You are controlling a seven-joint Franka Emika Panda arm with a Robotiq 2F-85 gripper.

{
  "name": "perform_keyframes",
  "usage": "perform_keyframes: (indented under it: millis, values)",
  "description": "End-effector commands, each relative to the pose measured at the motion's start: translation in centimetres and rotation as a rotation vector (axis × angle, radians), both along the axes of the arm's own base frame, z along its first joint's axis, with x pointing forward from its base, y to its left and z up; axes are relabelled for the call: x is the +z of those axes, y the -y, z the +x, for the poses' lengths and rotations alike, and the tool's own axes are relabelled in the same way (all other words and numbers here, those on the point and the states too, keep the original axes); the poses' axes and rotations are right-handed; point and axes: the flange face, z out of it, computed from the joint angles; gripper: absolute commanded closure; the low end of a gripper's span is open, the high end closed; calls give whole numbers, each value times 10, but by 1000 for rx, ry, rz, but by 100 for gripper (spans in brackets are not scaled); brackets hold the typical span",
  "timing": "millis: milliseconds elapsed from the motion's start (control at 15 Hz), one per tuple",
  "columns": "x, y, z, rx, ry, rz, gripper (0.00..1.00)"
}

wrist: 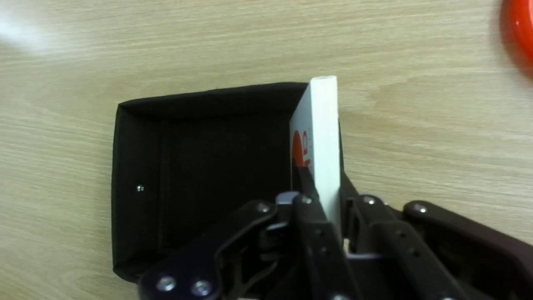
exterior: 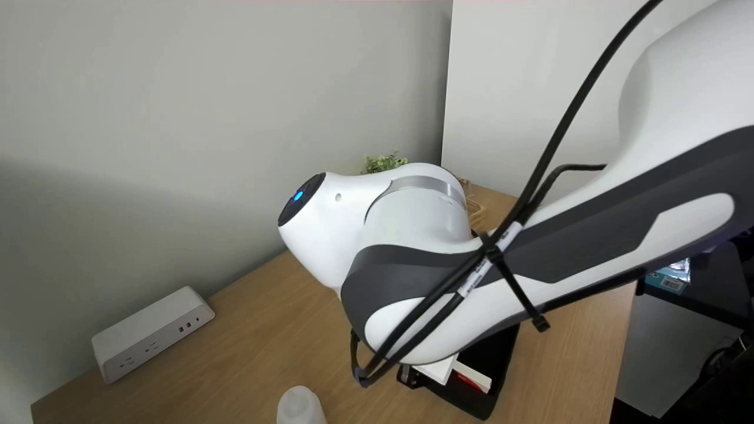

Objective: Put the book in the black box on the table

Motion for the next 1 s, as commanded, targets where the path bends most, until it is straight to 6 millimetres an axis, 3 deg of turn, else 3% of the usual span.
perform_keyframes:
  millis: [0, 400, 933]
  values:
    - [13, 3, -8, -17, 29, -1, 96]
    - [28, 1, -22, -48, 72, -12, 96]
    - [76, -11, -59, -86, 156, -64, 96]
